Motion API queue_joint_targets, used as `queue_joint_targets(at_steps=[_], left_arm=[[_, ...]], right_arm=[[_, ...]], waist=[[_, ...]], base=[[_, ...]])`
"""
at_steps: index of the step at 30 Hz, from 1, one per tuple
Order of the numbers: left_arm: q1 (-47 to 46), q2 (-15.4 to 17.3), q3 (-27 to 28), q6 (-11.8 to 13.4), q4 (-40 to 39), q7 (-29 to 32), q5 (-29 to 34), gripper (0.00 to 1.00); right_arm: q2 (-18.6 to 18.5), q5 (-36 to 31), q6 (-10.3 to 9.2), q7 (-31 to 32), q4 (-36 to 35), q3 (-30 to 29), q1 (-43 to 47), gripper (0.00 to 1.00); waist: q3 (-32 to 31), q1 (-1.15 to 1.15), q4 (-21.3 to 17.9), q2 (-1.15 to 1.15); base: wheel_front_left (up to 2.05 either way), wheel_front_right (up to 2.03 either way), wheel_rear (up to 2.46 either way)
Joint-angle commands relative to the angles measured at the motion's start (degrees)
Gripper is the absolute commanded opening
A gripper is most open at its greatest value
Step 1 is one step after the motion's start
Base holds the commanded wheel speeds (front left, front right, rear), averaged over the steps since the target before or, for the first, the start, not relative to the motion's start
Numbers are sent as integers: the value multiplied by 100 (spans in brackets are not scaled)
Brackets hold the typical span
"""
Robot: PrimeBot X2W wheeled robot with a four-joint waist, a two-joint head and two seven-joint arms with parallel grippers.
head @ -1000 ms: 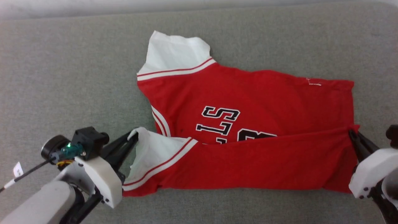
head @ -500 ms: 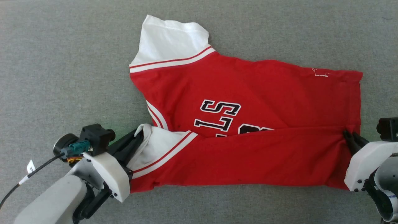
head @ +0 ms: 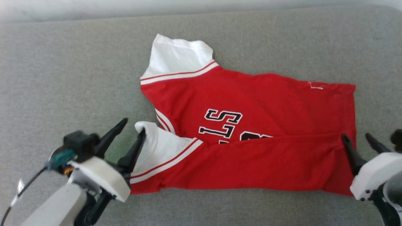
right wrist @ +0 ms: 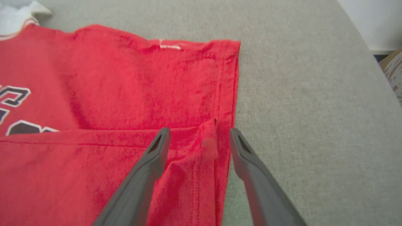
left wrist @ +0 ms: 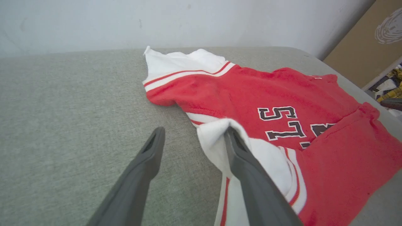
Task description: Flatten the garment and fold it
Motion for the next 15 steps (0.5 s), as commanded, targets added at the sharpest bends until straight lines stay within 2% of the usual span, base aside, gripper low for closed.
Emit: queue_joint_targets(at_steps=[1, 6, 10, 13, 15], left_arm=[[210, 3, 115, 154, -66, -158, -5, 100], [887, -86, 612, 709, -479, -465, 171, 100], [1445, -440, 1323, 1093, -1081, -490, 728, 100], [1943, -792, 1819, 1180, -1466, -492, 1260, 100], [2282, -1002, 2040, 1152, -1609, -492, 1600, 100]], right_arm=[[74, -19, -4, -167, -141, -99, 110, 100], [408, -360, -4, -898, -545, -465, 529, 100], [591, -615, -4, -1461, -657, -633, 881, 100], [629, -741, -4, -1937, -632, -725, 1033, 100], [633, -769, -4, -2298, -549, -782, 1099, 100]], waist=[[-272, 0, 41, 0], [-601, 0, 101, 0], [-769, 0, 147, 0], [-856, 0, 144, 0], [-907, 0, 130, 0]], base=[[0, 0, 0], [0, 0, 0], [0, 0, 0], [0, 0, 0], [0, 0, 0]])
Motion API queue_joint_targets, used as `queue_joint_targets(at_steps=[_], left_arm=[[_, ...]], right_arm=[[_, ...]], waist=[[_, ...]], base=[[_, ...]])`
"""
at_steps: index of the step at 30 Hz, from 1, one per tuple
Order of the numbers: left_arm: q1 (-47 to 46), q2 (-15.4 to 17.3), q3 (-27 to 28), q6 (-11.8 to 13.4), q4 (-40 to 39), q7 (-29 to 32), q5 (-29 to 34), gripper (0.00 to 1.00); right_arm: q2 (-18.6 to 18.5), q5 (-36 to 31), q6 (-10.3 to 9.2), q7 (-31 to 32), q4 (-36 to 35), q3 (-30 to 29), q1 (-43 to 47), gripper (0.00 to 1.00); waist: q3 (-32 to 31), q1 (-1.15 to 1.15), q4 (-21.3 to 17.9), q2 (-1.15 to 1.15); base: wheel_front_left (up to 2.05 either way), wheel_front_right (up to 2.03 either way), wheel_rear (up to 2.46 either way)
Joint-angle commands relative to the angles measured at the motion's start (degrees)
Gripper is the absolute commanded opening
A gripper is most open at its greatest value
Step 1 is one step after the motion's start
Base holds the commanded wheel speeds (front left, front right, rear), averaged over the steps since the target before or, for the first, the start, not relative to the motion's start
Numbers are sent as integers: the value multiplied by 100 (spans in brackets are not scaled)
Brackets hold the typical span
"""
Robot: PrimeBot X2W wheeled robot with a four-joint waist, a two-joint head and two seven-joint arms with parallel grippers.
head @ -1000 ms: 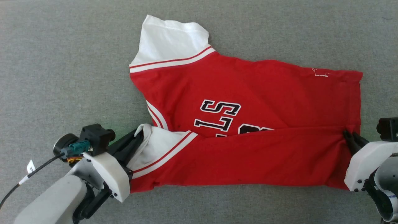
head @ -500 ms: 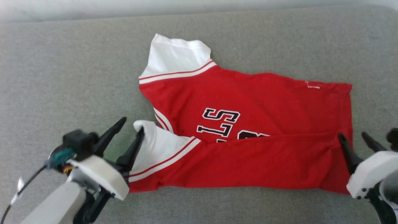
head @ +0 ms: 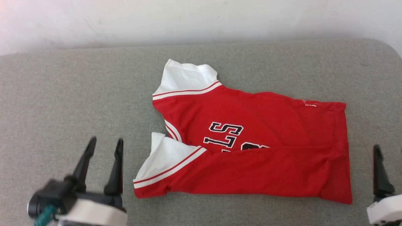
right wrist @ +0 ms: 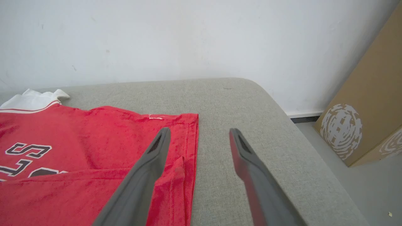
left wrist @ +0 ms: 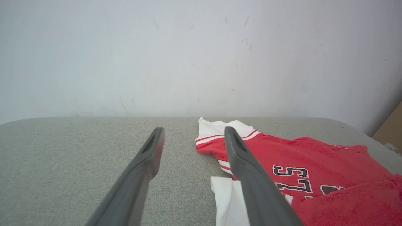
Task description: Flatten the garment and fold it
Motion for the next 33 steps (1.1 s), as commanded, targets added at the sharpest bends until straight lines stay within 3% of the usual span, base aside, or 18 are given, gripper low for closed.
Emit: queue_joint_targets(at_steps=[1, 6, 10, 13, 19, 24, 33], left_arm=[[258, -166, 130, -18, -63, -26, 221, 100], [807, -790, 527, -252, -87, -26, 571, 100], [958, -997, 614, -518, 139, -25, 575, 100], [870, -952, 543, -697, 339, 267, 346, 100], [457, -547, 306, -1040, 632, 1764, -123, 100], [247, -277, 235, -1109, 780, 2793, -464, 100], [114, -132, 78, -1219, 676, 3897, -1030, 100]], right_arm=[[18, 3, -4, -271, 81, -91, 62, 100], [20, 25, -4, -827, 446, -195, 151, 100], [20, 28, -4, -928, 558, -208, 145, 100], [21, 19, -4, -926, 567, -199, 99, 100], [21, 12, -4, -966, 691, -112, -28, 100], [21, 62, -4, -1025, 832, -51, -111, 100], [21, 133, -4, -1066, 924, -32, -177, 100]], waist=[[-98, 1, 0, 0], [-192, 1, -10, 0], [-209, 1, -2, 0], [-174, 1, 5, 0], [8, 1, -20, 0], [203, 1, -131, 0], [517, 1, -276, 0]], base=[[0, 0, 0], [0, 0, 0], [0, 0, 0], [0, 0, 0], [0, 0, 0], [0, 0, 0], [0, 0, 0]])
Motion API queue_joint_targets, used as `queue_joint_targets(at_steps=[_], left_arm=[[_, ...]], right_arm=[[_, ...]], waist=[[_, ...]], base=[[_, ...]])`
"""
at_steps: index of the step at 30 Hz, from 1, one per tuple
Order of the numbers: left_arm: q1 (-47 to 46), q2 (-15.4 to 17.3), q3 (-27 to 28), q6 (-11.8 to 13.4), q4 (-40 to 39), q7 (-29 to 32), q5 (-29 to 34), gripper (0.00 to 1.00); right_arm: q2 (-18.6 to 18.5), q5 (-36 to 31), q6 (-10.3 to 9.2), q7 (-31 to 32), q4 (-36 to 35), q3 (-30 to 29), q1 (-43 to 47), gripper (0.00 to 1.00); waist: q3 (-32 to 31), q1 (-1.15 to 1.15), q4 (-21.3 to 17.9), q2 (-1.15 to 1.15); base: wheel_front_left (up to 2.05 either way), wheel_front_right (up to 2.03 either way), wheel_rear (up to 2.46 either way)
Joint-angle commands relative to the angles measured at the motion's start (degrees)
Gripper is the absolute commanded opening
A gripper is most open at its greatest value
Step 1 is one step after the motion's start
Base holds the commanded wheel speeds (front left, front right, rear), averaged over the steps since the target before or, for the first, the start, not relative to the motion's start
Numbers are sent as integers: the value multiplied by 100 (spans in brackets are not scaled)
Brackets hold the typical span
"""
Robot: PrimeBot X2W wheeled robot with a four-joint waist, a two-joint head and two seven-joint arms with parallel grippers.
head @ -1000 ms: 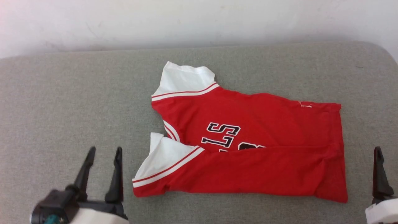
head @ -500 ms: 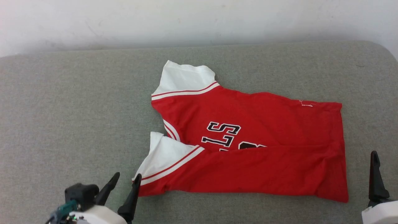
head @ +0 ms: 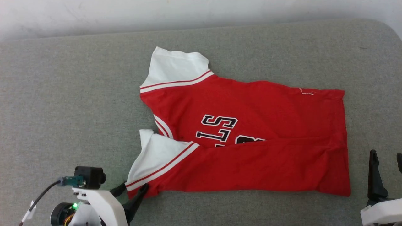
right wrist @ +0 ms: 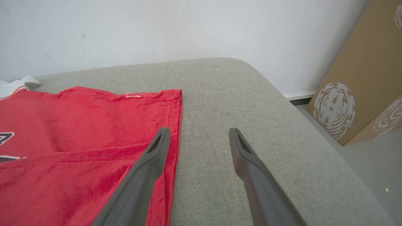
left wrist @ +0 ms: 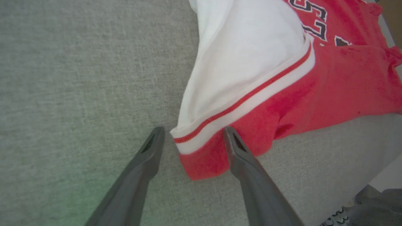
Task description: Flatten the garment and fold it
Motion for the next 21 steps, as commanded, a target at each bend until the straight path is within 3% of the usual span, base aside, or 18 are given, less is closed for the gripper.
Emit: queue_joint_targets(at_steps=[1, 7, 10, 15, 21], left_arm=[[-9, -55, -111, -52, 45, 167, -117, 100], [-120, -36, -239, -168, -46, 844, -611, 100], [-201, -13, -337, -262, -12, 929, -617, 0], [-256, -44, -359, -436, 17, 600, -574, 0], [-98, -143, 5, -285, -129, -328, -287, 0]], right_arm=[[13, 42, -4, -29, 17, 7, -91, 100], [14, 52, -4, -60, 115, 12, -180, 100], [14, 43, -4, -71, 177, 34, -245, 100], [14, -38, -4, -58, 215, 86, -344, 100], [14, -255, -4, 155, -24, 136, -385, 100]], waist=[[109, 0, -70, 0], [242, 0, -71, 0], [273, 0, -62, 0], [232, 0, -58, 0], [127, 0, -49, 0]], base=[[0, 0, 0], [0, 0, 0], [0, 0, 0], [0, 0, 0], [0, 0, 0]])
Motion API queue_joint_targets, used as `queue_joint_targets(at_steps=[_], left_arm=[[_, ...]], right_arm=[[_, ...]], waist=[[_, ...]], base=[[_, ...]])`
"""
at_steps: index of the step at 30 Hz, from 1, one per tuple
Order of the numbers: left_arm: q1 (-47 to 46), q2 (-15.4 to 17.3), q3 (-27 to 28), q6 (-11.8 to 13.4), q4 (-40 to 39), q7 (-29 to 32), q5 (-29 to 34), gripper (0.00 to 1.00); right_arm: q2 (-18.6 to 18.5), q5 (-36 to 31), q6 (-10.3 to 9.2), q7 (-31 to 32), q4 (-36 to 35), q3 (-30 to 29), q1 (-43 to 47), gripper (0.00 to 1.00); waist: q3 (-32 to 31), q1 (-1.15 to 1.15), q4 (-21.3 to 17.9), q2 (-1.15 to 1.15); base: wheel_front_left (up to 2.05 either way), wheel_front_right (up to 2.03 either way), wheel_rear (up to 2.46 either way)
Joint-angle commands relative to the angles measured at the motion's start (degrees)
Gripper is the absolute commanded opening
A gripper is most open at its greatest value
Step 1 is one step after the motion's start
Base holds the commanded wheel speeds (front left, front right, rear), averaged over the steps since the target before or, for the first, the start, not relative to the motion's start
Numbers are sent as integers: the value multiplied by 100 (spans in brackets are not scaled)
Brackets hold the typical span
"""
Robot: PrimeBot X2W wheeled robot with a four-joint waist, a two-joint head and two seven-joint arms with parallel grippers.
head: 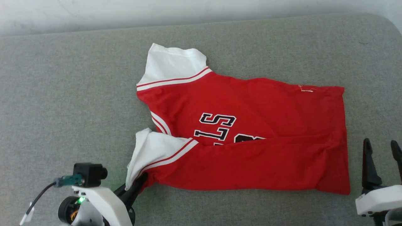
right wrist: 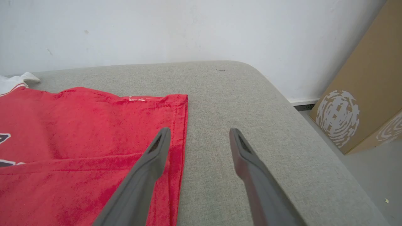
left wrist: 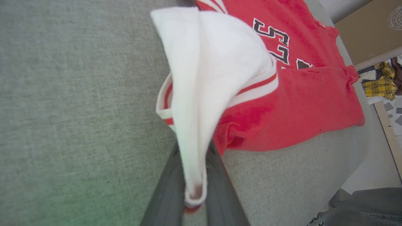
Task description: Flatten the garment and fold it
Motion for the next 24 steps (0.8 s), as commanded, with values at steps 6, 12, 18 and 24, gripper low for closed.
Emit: queue_joint_targets(at_steps=[6, 12, 18, 24], left_arm=[[355, -140, 90, 174, -285, -353, 118, 0], [374, -202, 12, 185, -339, -399, 142, 0], [262, -222, 1, 162, -272, -405, 111, 0], [183, -223, 29, 139, -207, -431, 64, 0]], right_arm=[[15, 313, -4, 1194, -175, 228, 230, 100], [15, 524, -4, 2522, -431, 277, 620, 100], [15, 685, -4, 2800, -402, 348, 682, 100], [15, 844, -4, 2817, 43, 331, 495, 0]], waist=[[-64, -1, 97, 0], [3, -1, 176, 0], [42, -1, 204, 0], [95, -1, 205, 0]], base=[[0, 0, 0], [0, 0, 0], [0, 0, 0], [0, 0, 0]])
